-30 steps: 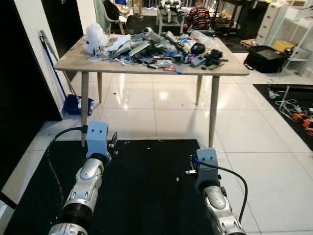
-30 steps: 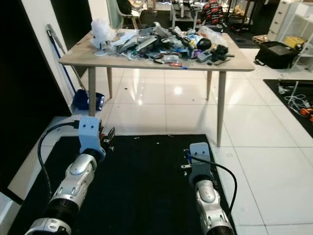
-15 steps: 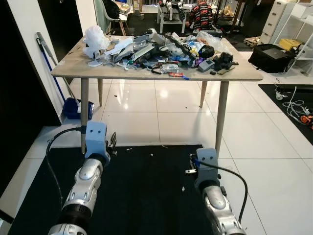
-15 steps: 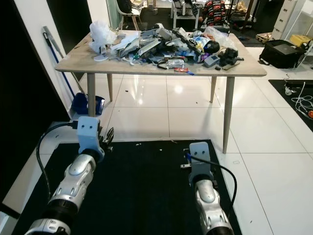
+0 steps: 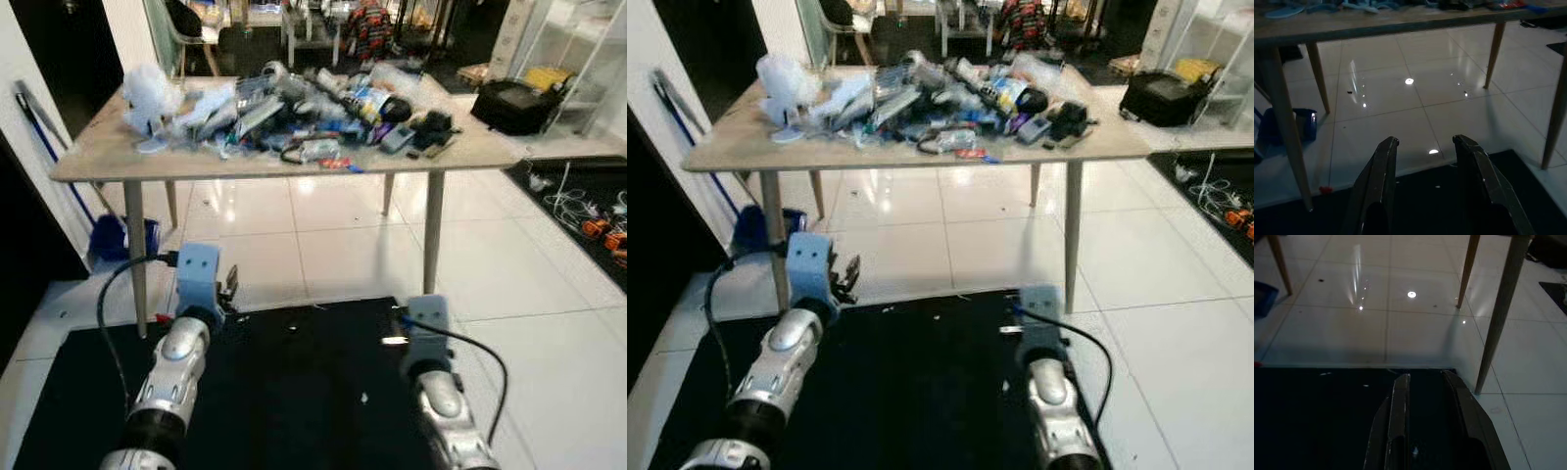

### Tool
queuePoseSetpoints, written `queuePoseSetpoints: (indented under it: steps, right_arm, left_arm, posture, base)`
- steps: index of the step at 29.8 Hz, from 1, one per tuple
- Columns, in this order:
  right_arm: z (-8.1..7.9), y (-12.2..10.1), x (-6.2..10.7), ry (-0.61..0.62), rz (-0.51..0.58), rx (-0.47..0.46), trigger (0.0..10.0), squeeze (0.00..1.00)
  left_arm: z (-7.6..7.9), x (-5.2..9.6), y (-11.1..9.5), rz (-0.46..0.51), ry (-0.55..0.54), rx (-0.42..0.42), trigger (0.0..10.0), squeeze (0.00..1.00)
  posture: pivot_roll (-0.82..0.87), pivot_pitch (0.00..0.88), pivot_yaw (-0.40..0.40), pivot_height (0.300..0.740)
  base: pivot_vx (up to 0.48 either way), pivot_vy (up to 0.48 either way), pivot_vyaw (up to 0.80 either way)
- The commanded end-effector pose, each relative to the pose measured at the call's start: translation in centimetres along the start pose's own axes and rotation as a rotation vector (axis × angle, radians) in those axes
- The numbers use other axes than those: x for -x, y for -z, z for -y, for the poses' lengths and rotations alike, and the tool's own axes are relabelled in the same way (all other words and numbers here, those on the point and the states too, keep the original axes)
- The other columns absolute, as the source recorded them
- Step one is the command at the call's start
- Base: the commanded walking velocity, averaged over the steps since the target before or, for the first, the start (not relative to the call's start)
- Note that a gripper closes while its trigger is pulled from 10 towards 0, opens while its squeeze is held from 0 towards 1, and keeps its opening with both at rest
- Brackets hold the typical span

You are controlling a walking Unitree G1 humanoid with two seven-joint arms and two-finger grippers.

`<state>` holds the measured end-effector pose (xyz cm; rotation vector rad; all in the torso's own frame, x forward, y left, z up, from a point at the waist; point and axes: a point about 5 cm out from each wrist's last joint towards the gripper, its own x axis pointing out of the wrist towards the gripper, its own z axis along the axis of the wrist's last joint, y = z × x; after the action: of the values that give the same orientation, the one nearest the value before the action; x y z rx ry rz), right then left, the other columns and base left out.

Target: Picking trash to rubbish bin

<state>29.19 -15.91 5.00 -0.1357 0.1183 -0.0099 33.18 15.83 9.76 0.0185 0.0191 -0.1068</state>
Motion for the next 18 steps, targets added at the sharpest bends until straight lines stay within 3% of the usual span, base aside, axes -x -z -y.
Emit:
queuePoseSetpoints:
  steps: [1,7,18]
  right_arm:
    - [0.8,-0.1,0.0,0.019,0.002,0.009,10.0,0.00]
    - [0.9,-0.7,-0.1,0.023,0.029,0.011,10.0,0.00]
    - [1.6,-5.0,-0.7,0.053,0.240,0.025,10.0,0.00]
  left_arm:
    - [0.1,0.2,0.5,-0.022,0.005,-0.005,10.0,0.00]
    - [0.2,0.0,0.3,-0.020,0.004,-0.004,10.0,0.00]
    - [0.4,-0.7,-1.7,0.044,0.012,0.021,10.0,0.00]
  posture:
    - [-0.05,0.073,0.042,0.740]
    - [-0.05,0.076,0.041,0.740]
    - [-0.05,0.077,0.042,0.740]
  base:
    - [0.382,0.000,0.00]
    - [0.375,0.000,0.00]
    - [0.365,0.000,0.00]
